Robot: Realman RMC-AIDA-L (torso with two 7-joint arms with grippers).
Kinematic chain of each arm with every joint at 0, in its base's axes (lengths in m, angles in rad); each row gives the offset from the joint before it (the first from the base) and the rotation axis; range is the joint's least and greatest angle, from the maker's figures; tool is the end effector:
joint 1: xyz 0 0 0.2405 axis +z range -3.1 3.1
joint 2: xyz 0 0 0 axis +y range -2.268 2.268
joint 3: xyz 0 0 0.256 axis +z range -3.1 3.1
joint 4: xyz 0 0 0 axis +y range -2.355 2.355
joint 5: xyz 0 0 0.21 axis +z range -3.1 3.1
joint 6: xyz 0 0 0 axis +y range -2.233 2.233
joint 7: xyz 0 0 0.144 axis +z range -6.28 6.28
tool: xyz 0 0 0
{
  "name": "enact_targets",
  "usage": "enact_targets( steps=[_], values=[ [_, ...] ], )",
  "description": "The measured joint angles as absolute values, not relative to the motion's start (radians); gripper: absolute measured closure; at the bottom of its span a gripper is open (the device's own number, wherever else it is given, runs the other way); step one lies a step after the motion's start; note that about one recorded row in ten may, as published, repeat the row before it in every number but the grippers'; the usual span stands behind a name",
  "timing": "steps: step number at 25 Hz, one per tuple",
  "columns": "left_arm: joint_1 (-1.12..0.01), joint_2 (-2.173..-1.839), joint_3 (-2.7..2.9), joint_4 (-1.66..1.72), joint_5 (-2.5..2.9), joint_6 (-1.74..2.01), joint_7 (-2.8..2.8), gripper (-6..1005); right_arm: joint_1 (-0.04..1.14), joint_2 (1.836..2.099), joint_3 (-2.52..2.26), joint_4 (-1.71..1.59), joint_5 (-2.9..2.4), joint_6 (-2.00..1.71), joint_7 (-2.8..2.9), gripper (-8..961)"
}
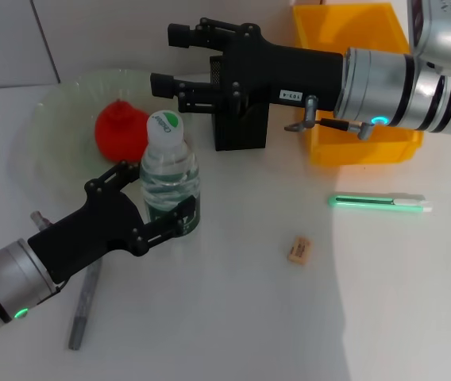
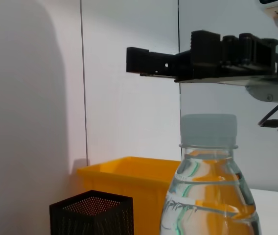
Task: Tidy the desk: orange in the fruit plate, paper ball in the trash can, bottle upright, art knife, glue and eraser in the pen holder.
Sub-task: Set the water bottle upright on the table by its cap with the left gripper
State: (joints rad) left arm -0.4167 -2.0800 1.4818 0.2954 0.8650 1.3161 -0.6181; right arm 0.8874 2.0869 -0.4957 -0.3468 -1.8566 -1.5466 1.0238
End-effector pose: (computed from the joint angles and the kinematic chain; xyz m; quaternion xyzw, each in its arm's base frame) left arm -0.2631 0.2991 -0.0663 -0.8932 -0.1029 -0.3407 0.2750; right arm 0.1405 0.3908 -0.0226 -0.9082 0.0338 0.3943 0.1365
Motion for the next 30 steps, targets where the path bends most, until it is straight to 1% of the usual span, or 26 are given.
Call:
enact_targets(
  steps=[30],
  values=[
    [-0.415, -2.08, 1.481, 0.288, 0.866, 1.313, -0.606, 181, 0.874, 2.088, -0.601, -0.337, -1.855, -1.454, 1.032, 204]
  ],
)
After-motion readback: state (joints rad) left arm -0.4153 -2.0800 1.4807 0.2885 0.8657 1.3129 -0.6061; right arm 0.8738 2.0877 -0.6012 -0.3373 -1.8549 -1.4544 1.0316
